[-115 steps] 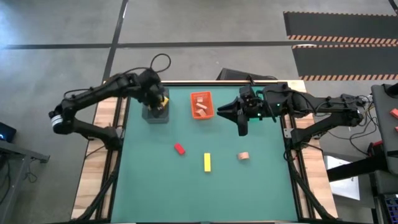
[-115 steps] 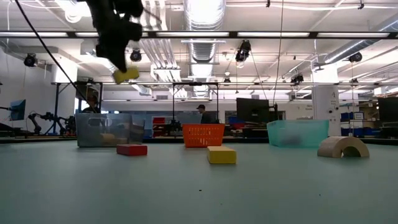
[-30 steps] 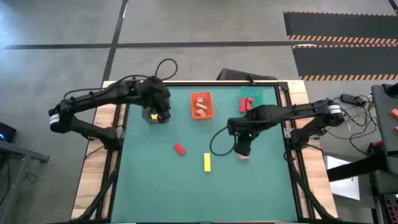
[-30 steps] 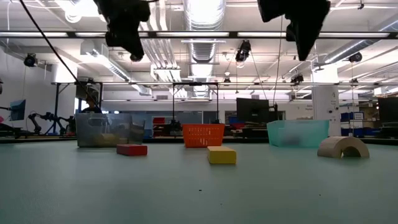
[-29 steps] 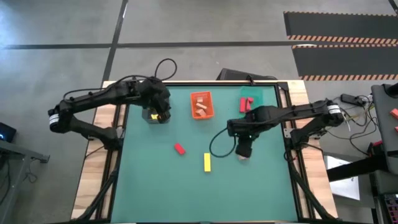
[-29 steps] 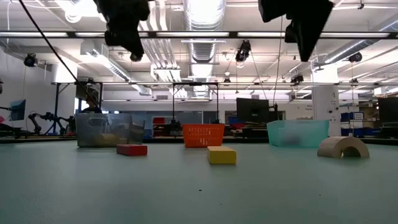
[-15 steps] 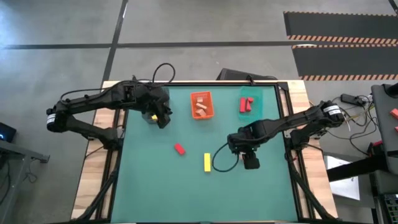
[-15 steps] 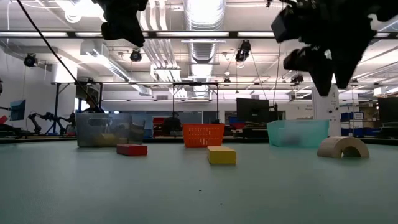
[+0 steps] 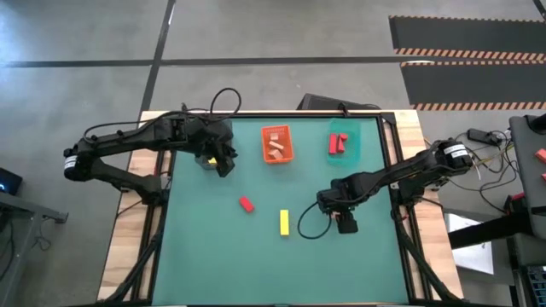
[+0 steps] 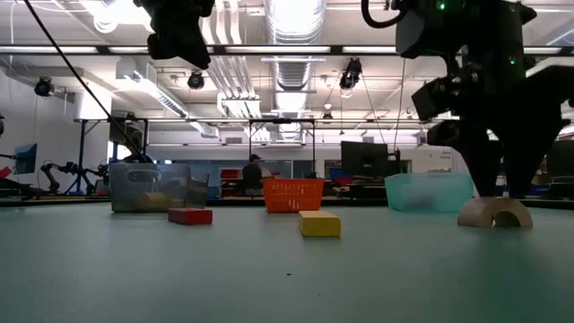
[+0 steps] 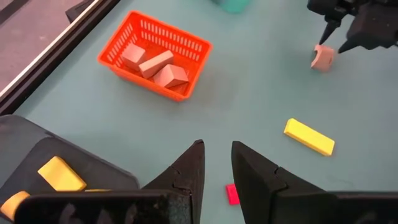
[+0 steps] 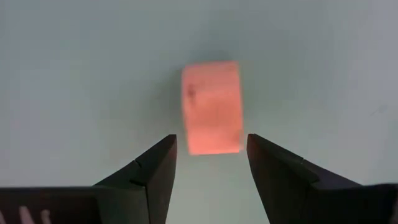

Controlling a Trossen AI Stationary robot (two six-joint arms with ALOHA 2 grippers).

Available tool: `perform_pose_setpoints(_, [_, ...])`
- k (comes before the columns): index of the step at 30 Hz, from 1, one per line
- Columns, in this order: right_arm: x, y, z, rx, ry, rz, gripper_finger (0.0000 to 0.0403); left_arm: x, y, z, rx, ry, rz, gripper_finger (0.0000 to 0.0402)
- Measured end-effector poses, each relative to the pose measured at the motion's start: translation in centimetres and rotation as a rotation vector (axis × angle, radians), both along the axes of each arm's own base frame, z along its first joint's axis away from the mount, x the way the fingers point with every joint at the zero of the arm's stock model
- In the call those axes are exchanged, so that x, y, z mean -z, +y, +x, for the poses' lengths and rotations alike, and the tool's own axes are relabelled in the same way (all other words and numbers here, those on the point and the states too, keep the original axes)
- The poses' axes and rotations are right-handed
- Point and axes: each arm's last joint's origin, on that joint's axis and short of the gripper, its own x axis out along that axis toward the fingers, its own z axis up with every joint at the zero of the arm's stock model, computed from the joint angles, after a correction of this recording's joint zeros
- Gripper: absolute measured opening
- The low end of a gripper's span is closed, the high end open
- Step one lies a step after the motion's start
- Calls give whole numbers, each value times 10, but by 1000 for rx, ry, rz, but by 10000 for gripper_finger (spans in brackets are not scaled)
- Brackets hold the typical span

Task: Sort & place blocks by color
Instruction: Put the brown block into the orange bin

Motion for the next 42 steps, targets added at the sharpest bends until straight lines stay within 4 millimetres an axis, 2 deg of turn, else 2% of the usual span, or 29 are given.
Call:
perform_pose_setpoints(11, [16,-2,0,55,-80,-13,179,-5,1,6,-3,-79,22,63])
perform_pose_setpoints(18, [17,-2,0,47,-88,-8,123,-7,2,7,-7,-97,30,63])
perform_pose_setpoints(21, [17,-2,0,45,-88,-5,121,-7,2,7,-17,-95,40,63])
perform_pose_setpoints(25, [14,-6,1,92,-83,12,121,-7,2,7,-19,-95,41,63])
perform_pose_setpoints(28, [0,-14,11,138,-114,15,121,-6,2,7,-18,-94,41,63])
perform_pose_setpoints(33, [-32,-43,38,251,-242,22,121,-6,2,7,-19,-94,41,63])
perform_pose_setpoints(39, [-70,-104,61,476,-478,17,121,-6,2,7,-17,-93,44,63])
perform_pose_setpoints(42, [-87,-138,66,588,-614,4,121,-6,2,7,-17,-93,45,63])
